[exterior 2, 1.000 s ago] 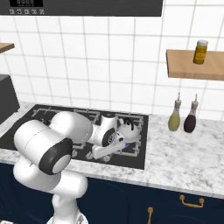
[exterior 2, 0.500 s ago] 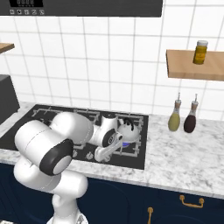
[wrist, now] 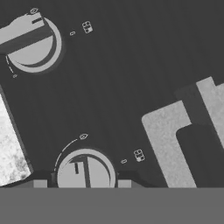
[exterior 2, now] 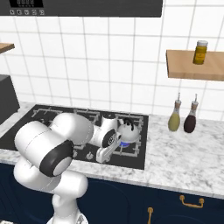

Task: Pick the kettle from the counter and place it on a stove burner. Then turn the burner on.

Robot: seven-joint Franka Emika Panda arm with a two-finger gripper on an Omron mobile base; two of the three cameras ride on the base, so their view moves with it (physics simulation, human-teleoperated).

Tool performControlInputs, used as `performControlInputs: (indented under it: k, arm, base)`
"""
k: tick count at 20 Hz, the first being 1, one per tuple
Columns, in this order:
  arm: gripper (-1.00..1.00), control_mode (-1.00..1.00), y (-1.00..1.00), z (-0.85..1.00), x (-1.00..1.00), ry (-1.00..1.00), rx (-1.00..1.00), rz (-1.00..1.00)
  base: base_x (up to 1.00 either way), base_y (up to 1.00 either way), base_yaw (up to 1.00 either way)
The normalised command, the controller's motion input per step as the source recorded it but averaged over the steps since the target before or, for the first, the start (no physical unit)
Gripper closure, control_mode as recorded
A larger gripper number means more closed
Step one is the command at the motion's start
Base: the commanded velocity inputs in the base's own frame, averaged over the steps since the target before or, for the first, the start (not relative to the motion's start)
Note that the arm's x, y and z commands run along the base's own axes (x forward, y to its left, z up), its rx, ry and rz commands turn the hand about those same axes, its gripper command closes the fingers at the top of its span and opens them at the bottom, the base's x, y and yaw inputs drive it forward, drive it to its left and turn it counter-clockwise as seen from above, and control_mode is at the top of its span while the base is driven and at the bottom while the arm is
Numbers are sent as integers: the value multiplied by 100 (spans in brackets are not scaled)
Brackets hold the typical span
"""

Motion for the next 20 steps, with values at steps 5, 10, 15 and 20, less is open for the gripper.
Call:
performControlInputs:
  k: [5,10,15,20]
  arm:
    - [100,-100,0,0,0,0,0,0]
    - [100,-100,0,0,0,0,0,0]
    - [-100,-100,0,0,0,0,0,2]
    - [-100,-100,0,0,0,0,0,0]
  base:
    - [0,0,0]
    - [0,0,0]
    - [0,0,0]
    - [0,0,0]
